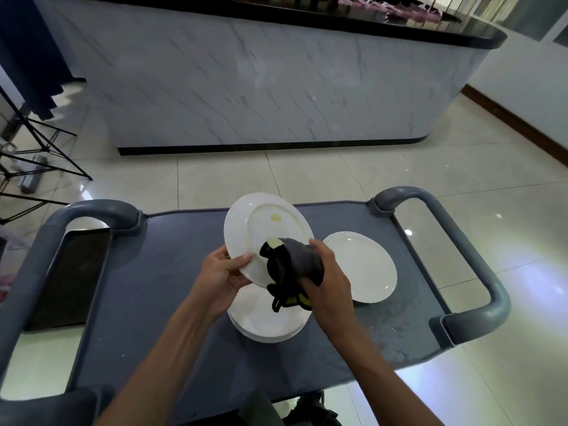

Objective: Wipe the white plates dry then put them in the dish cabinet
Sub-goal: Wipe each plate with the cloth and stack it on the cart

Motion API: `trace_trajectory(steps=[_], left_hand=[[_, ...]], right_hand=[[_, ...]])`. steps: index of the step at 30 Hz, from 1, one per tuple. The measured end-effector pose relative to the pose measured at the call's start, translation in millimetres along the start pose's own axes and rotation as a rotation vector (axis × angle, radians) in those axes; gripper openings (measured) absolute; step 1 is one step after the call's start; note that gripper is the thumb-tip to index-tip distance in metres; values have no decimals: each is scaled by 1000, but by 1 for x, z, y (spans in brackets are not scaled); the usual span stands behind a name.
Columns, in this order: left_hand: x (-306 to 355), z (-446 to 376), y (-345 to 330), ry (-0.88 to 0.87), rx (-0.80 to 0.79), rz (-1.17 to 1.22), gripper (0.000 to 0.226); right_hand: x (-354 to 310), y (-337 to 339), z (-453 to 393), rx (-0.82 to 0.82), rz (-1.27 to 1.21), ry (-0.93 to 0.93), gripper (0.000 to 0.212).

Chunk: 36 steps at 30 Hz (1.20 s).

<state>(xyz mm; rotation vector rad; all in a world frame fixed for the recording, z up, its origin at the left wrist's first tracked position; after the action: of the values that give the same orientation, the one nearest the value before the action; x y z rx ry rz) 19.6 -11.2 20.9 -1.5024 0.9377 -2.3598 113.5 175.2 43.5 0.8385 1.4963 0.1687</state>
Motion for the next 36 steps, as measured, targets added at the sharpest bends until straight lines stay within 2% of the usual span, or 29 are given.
trace_trajectory(steps=[3,7,12,20,26,31,36], left_hand=[[-1,1,-1,-23,-8,-3,42],[-2,2,-2,-60,-24,-34,38],[-2,3,-2,-68,-44,-115,43],[-6,11,-2,-34,-150,-231,37],[-1,7,-3,-59,-181,-252,34],[3,2,-2,-104,-138,-291,25],[5,2,-6,-109,-194,-277,28]], right_hand=[[-3,-2,-1,149,-103,-20,57],[-9,-9,-14,248,-64,27,46],[-17,-20,-29,219,-30,17,45],[-33,-13,-59,219,9,53,43],[-49,-21,-59,101,116,164,46],[-52,-29,-43,36,52,203,45],[-56,-29,-33,57,40,242,44]])
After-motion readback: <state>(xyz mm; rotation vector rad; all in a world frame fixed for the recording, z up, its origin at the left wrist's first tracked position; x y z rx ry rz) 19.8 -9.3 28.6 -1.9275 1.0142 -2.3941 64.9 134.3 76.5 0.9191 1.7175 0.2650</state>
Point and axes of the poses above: each hand's wrist, its own z-axis away from the middle knuckle, its own y-axis out of the back of the hand, x = y × z, the point moved 4 cm from there along -z, towards the middle knuckle, and after that the axes turned 4 degrees about -y, right-handed, at the moved point
